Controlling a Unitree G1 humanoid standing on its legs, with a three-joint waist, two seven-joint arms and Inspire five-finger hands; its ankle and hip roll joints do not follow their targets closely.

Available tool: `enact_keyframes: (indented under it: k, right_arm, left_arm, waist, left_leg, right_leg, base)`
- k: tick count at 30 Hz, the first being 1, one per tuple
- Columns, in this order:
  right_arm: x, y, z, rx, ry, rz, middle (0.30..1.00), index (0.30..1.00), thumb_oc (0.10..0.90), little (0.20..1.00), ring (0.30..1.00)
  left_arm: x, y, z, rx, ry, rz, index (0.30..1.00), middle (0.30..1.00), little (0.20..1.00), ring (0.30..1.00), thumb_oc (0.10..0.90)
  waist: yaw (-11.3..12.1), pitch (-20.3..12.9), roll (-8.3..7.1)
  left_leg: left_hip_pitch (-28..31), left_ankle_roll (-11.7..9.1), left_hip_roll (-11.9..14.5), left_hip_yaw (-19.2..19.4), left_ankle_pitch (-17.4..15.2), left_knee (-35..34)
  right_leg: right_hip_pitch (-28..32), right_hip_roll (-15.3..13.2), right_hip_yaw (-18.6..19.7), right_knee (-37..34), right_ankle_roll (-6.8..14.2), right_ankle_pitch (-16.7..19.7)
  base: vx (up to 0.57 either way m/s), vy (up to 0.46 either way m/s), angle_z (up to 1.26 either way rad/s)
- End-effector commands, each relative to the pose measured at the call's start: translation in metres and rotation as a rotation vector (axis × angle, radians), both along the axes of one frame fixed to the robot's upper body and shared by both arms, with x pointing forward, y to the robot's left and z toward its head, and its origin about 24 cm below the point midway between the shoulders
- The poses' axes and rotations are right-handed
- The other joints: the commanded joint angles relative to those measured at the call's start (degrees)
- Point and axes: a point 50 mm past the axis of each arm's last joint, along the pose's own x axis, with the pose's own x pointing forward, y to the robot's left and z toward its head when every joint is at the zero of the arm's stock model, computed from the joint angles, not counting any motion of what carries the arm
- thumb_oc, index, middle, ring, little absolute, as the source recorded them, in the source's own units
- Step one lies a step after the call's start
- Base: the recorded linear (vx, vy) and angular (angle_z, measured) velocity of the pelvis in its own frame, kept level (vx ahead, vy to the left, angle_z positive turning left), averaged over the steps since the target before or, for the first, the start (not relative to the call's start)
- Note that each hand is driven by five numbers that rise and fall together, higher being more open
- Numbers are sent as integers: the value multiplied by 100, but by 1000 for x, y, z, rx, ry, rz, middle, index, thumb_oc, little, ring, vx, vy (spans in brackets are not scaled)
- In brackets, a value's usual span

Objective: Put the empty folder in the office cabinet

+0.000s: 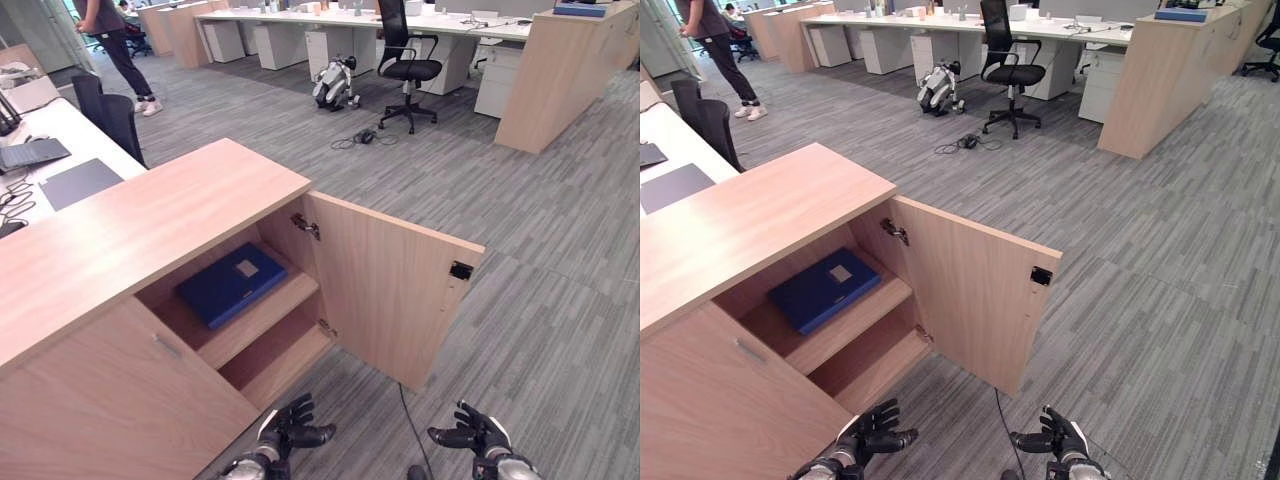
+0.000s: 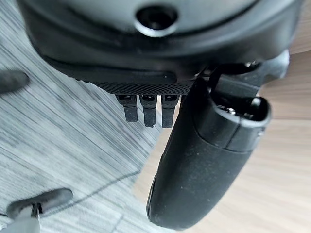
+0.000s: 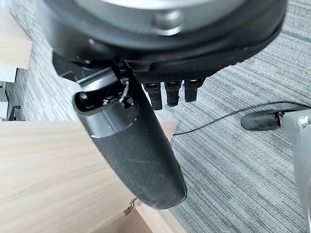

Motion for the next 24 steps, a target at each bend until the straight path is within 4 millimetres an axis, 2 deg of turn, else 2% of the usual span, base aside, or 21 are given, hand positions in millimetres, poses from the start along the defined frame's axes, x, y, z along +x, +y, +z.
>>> enact_keyframes:
  k: [1,2,4,6,8,9,10,13,14,15,17,18,19,20,21,22,23,24]
  right_arm:
    - [48,21,21,63,-204,37,900,900,800,900,900]
    - [47,15,22,44,-200,27,900,900,800,900,900]
    - [49,7,24,17,-200,12,900,900,800,900,900]
    - [54,0,27,-3,-206,-15,900,900,800,900,900]
    - [61,-10,34,-23,-236,-45,900,900,800,900,900]
    - [63,-14,36,-33,-242,-50,900,900,800,900,900]
    - [63,-14,36,-33,-242,-50,900,900,800,900,900]
    - [92,-24,59,-77,-334,-46,900,900,800,900,900]
    - [92,-24,59,-77,-334,-46,900,900,800,900,900]
    - [112,-30,80,-103,-410,-42,900,900,800,900,900]
    - [136,-32,103,-117,-500,-37,900,900,800,900,900]
    - [136,-32,103,-117,-501,-37,900,900,800,900,900]
    - [156,-31,125,-111,-583,-42,900,900,800,900,900]
    - [156,-31,125,-111,-584,-42,900,900,800,900,900]
    - [168,-29,140,-103,-637,-43,900,900,800,900,900]
    - [169,-29,140,-103,-637,-43,900,900,800,900,900]
    - [181,-25,157,-99,-701,-31,900,900,800,900,900]
    - [186,-23,164,-95,-726,-23,900,900,800,900,900]
  left_arm:
    - [36,27,20,89,-143,2,900,900,900,900,800]
    - [39,26,22,76,-156,15,900,900,900,900,800]
    - [38,26,22,60,-158,44,900,900,900,900,800]
    - [39,24,22,49,-163,44,900,900,900,900,800]
    - [38,21,22,42,-163,27,900,900,900,900,800]
    - [35,21,21,43,-155,24,900,900,900,900,800]
    - [35,21,21,42,-155,24,900,900,900,900,800]
    - [23,27,15,65,-109,0,900,900,900,900,800]
    - [23,27,15,65,-109,0,900,900,900,900,800]
    - [16,31,12,84,-85,-29,900,900,900,900,800]
    - [12,34,11,93,-72,-42,900,900,900,900,800]
    - [12,34,11,93,-72,-42,900,900,900,900,800]
    - [7,36,9,96,-55,-39,900,900,900,900,800]
    - [8,36,9,96,-56,-38,900,900,900,900,800]
    - [3,40,7,103,-36,-29,900,900,900,900,800]
    - [3,40,7,103,-36,-29,900,900,900,900,800]
    - [-2,42,4,106,-9,-17,900,900,900,900,800]
    - [-4,44,3,112,-2,-16,900,900,900,900,800]
  waist:
    - [41,124,-224]
    - [52,205,-231]
    - [77,247,-287]
    - [148,265,-330]
    - [289,263,-400]
    - [331,273,-393]
    - [329,280,-396]
    - [399,186,-413]
    - [400,193,-412]
    - [434,121,-429]
    - [473,90,-439]
    - [476,99,-437]
    - [523,47,-452]
    - [526,55,-450]
    - [572,9,-474]
    - [574,13,-473]
    - [611,-34,-497]
    - [618,-44,-504]
  left_leg:
    - [74,-58,-233,-195,-410,864]
    - [-114,-157,-104,-296,-80,1264]
    - [-220,-152,-127,-450,-8,1534]
    - [-359,-64,-316,-690,-130,1538]
    - [-632,60,-712,-1016,-410,1302]
    - [-669,91,-800,-1127,-463,1167]
    - [-656,95,-806,-1128,-464,1159]
    - [-425,166,-855,-1203,-522,786]
    - [-414,167,-855,-1199,-522,780]
    - [-253,208,-850,-1119,-542,628]
    - [-107,241,-864,-1063,-545,455]
    - [-93,241,-863,-1057,-542,444]
    - [28,271,-872,-1000,-543,285]
    - [41,271,-871,-993,-539,273]
    - [120,297,-876,-941,-529,171]
    - [126,297,-876,-938,-528,166]
    - [193,324,-893,-918,-526,79]
    - [206,335,-899,-908,-532,59]
  right_leg:
    - [152,-14,-137,296,34,-881]
    - [254,53,-160,259,-39,-909]
    - [319,98,-116,242,-112,-959]
    - [359,86,-62,223,-119,-990]
    - [425,50,-7,193,-109,-1014]
    - [434,63,-24,212,-93,-1025]
    - [445,57,-27,213,-90,-1033]
    - [540,135,53,155,-81,-1024]
    - [547,135,56,154,-81,-1025]
    - [605,126,31,140,-63,-1004]
    - [608,128,55,148,-55,-975]
    - [613,129,61,149,-55,-976]
    - [597,141,75,154,-40,-955]
    - [601,142,81,155,-39,-956]
    - [610,149,92,160,-22,-945]
    - [612,149,95,160,-22,-945]
    - [616,149,89,174,-6,-942]
    - [612,149,86,181,-1,-944]
  base:
    - [10,-134,-16]
    - [4,-129,-19]
    - [25,-123,-17]
    - [38,-54,-24]
    - [57,-36,-21]
    - [45,-18,-15]
    - [26,6,-20]
    - [52,7,-31]
    - [72,24,-35]
    - [59,39,-19]
    - [42,47,-6]
    - [17,59,-6]
    - [11,39,-20]
    - [30,60,-21]
    - [21,22,-17]
    - [35,51,-8]
    - [15,45,-8]
    - [18,59,-11]
